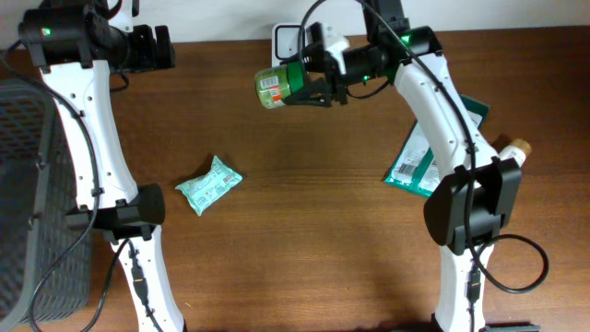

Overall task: Scan the item barcode
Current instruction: 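Hold the jar with right gripper in front of the scanner window, then set the jar down on the right side of the table with right gripper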

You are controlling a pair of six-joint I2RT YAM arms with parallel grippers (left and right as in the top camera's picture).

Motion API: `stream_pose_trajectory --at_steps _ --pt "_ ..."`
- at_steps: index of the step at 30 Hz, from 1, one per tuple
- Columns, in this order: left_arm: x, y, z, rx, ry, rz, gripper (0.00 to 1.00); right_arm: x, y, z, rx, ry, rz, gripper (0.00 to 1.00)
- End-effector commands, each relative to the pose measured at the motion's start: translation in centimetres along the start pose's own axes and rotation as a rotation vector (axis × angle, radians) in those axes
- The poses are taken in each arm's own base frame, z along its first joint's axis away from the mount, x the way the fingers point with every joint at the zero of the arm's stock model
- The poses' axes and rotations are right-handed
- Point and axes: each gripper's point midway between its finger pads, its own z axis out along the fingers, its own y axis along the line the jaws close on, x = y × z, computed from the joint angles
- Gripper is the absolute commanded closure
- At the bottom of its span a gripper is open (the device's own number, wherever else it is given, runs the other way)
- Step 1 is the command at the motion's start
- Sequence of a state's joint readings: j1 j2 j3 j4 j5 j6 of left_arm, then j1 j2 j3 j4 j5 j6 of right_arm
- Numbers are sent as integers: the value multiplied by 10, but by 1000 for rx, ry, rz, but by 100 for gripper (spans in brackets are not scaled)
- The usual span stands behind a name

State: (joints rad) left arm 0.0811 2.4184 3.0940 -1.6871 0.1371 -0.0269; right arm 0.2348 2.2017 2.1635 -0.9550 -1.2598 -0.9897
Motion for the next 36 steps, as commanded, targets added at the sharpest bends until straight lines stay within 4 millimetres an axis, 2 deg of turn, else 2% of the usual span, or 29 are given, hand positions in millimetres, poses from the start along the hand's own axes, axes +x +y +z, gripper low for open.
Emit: stream_pose_trajectory --at_steps 1,2,3,4,6,7,8,9,10,13,15,17,18,20,24,25,27,28,29,30,31,32,33,34,35,36 --pt "-1 3 0 -9 -4 -3 1 47 -24 9 264 436 25 67" --pt "-1 3 0 -9 -4 -3 1 72 -40 1 385 626 2 68" --pt "-1 3 0 -9 -4 -3 1 84 -53 -8 482 750 -31 69" --pt "-1 3 0 -9 -4 -2 1 93 -74 -20 607 864 -77 68" --pt "-1 3 0 -9 -5 -3 1 94 -115 -40 786 934 -182 68" --pt "-1 3 0 -9 -4 -3 1 96 -135 -45 794 997 -347 68" --pt "-1 3 0 -9 -4 -3 1 99 -146 -47 763 1054 -481 68" --pt "-1 3 0 -9 -4 -3 1 102 -169 -47 754 1145 -698 67" --pt "-1 3 0 -9 -4 -3 1 98 -190 -48 808 1178 -816 67" --pt "-1 3 0 -9 -4 -3 1 104 -219 -49 819 1269 -1066 67" --pt "-1 4 0 -10 -4 -3 1 115 -230 -45 773 1314 -1204 67" --pt "-1 3 0 -9 -4 -2 1 118 -229 -38 651 1370 -1357 67" --pt "-1 3 0 -9 -4 -3 1 110 -230 -32 668 1326 -1391 67" --pt "-1 3 0 -9 -4 -3 1 108 -230 -31 673 1320 -1397 67" --pt "-1 3 0 -9 -4 -3 1 116 -221 -19 600 1304 -1377 68" --pt "-1 3 0 -9 -4 -3 1 110 -219 -20 628 1269 -1336 68" --pt "-1 3 0 -9 -4 -2 1 60 -208 -29 799 1077 -1147 69" --pt "-1 3 0 -9 -4 -3 1 26 -201 -42 910 973 -1021 70" --pt "-1 3 0 -9 -5 -3 1 5 -193 -53 982 890 -905 70" --pt "-1 3 0 -9 -4 -2 1 -9 -183 -64 1019 836 -795 70" --pt "-1 3 0 -9 -4 -2 1 -11 -166 -78 1023 812 -635 70" --pt "-1 3 0 -9 -4 -2 1 -4 -154 -88 1023 797 -492 73" --pt "-1 4 0 -10 -4 -2 1 17 -139 -103 1022 794 -281 75" --pt "-1 3 0 -9 -4 -2 1 48 -123 -118 993 840 -105 74" --pt "-1 3 0 -9 -4 -3 1 67 -112 -125 957 879 -21 71" --pt "-1 4 0 -10 -4 -2 1 102 -87 -136 858 953 115 71"
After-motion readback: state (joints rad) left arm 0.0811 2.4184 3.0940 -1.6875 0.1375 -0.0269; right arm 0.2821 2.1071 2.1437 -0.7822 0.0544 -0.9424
